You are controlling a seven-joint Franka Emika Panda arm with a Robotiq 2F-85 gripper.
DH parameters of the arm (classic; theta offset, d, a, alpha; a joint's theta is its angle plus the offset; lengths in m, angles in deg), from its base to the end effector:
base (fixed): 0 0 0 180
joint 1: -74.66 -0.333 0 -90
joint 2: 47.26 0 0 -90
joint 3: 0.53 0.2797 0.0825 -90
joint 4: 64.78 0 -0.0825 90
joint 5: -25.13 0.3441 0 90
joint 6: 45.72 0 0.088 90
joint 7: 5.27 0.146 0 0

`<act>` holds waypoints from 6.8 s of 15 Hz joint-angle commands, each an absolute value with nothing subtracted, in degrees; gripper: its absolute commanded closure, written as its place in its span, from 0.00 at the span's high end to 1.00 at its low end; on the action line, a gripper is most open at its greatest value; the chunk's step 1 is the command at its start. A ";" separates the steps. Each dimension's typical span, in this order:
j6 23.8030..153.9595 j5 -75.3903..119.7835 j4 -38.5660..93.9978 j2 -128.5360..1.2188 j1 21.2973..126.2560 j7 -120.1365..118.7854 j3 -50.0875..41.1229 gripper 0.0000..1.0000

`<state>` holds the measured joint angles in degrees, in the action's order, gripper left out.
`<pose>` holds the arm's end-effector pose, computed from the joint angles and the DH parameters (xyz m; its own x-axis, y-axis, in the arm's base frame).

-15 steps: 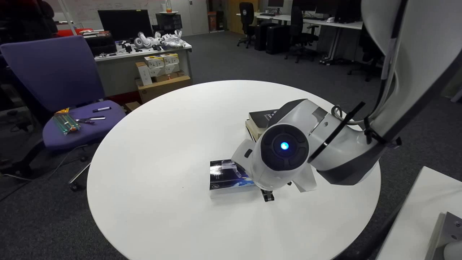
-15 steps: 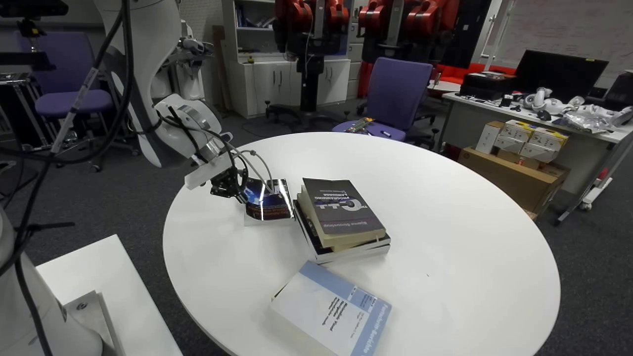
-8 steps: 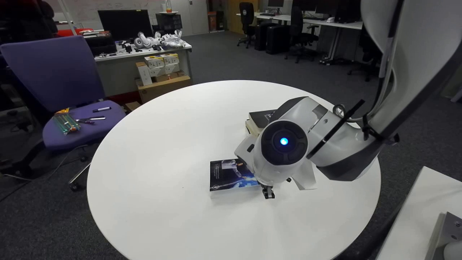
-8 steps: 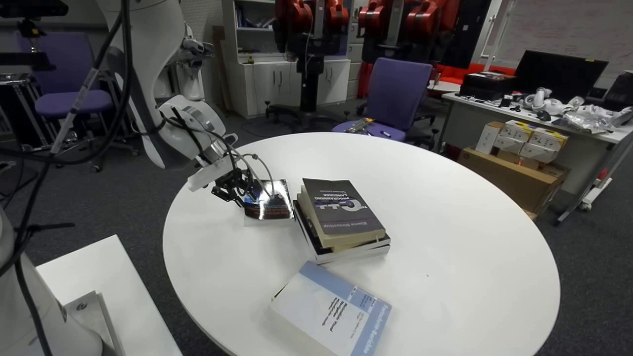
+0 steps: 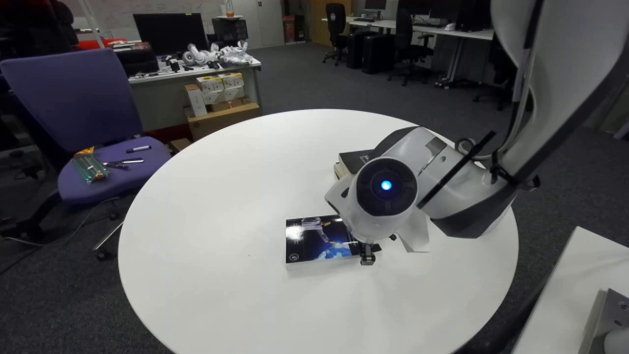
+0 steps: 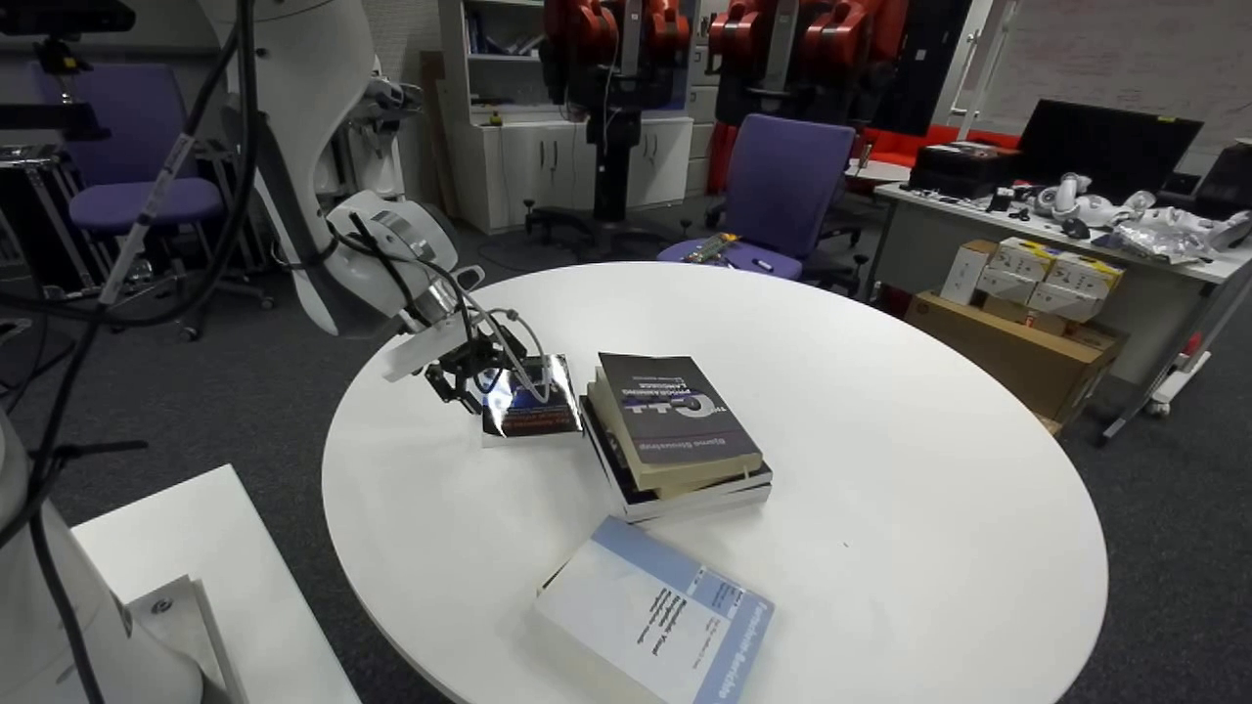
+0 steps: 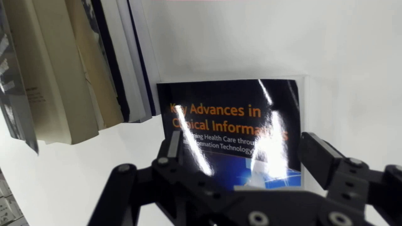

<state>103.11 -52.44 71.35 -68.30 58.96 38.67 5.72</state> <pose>0.4189 0.1739 0.1232 0.6629 0.7486 -0.0096 0.6401 -0.5600 0.5259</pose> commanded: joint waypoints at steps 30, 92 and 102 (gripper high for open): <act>93.65 -58.18 68.70 -70.97 58.58 49.30 8.29 1.00; 82.42 -59.38 64.73 -74.06 59.54 51.20 11.53 1.00; 82.34 -61.87 60.39 -77.62 59.10 56.70 10.98 1.00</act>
